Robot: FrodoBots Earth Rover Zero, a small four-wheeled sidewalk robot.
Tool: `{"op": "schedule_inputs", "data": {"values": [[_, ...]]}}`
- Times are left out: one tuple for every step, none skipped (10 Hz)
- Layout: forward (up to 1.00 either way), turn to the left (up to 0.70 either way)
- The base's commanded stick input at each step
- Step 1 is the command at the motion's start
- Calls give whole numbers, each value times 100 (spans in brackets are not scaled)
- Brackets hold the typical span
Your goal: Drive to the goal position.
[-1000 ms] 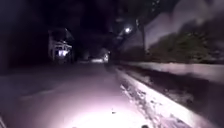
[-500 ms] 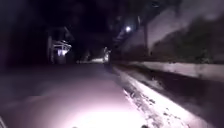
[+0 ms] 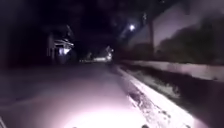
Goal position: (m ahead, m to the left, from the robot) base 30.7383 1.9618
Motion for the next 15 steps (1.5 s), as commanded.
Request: {"op": "schedule_inputs", "data": {"values": [[70,0],[70,0],[70,0],[70,0],[70,0],[70,0],[70,5],[70,28],[70,23],[70,10],[70,0],[70,0],[70,0],[70,0],[70,0]]}}
